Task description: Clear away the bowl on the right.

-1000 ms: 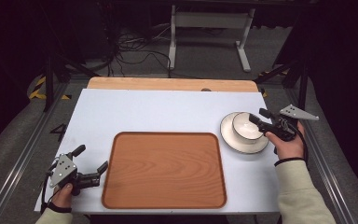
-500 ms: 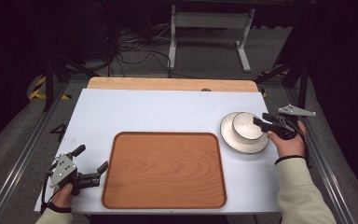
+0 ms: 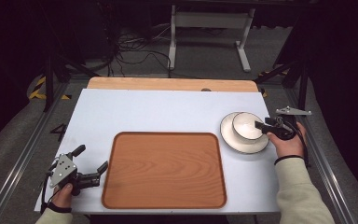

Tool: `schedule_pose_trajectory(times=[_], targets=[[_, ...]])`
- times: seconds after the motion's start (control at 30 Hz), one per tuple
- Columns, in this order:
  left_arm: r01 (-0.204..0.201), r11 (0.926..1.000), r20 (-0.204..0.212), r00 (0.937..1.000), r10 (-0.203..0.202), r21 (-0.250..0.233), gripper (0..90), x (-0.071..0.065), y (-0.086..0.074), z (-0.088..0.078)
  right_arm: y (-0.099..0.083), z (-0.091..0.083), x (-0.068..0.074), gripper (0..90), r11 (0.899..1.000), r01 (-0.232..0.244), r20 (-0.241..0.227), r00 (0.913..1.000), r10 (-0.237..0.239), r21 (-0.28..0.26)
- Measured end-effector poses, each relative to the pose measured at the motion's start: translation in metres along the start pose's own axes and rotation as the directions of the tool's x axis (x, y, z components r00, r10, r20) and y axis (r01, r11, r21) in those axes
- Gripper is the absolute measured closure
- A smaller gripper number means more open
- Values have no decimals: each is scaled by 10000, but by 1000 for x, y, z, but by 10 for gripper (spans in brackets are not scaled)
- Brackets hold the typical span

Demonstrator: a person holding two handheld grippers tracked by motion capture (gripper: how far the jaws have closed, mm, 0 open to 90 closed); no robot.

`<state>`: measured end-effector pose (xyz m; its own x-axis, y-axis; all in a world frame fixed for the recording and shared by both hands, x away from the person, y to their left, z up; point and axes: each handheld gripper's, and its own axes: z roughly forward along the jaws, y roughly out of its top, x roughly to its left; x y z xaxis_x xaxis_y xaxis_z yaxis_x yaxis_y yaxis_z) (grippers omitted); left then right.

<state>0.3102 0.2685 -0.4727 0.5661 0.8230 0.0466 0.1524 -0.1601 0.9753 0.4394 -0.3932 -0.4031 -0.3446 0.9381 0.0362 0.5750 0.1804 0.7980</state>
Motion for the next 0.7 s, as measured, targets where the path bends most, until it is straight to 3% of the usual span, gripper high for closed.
schedule_pose_trajectory(times=[0.43,0.7], targets=[[13,10000,2,10000,-13,-2,2,0,0,0,-5,13,-2,516,9964,-359,77,9993,354,763],[11,10000,-9,10000,-11,1,2,0,0,0,-5,17,1,651,9915,-860,302,9961,834,972]])
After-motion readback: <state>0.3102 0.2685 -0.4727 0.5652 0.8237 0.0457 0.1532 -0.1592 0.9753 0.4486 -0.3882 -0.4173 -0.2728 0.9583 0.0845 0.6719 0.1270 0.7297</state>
